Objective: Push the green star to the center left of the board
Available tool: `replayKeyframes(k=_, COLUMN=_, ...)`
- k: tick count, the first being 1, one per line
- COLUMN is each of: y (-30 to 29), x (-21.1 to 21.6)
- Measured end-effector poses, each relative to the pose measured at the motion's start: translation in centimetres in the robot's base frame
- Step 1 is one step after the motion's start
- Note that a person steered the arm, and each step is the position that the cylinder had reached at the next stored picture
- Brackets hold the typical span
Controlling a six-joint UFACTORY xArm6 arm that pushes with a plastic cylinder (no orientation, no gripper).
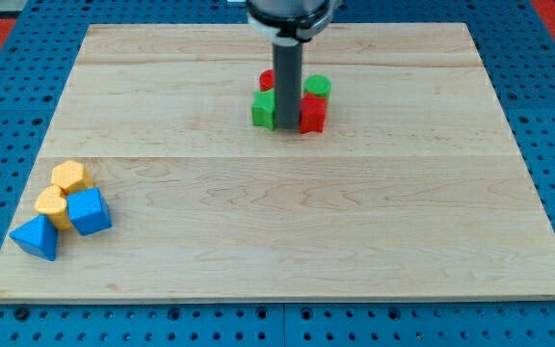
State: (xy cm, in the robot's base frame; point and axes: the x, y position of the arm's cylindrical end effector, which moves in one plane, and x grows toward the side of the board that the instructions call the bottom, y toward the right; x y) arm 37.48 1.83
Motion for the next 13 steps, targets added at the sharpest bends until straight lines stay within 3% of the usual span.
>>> replayKeyframes(k=2, y=-1.0, x=-3.5)
replayKeyframes(k=5, y=-10.1, x=-3.1)
replayKeyframes(k=8, y=-8.7, x=-0.2)
replayKeyframes(k=10, y=-16.6, x=-0.3)
replayKeyframes(k=13, y=-21.7, x=-0.3)
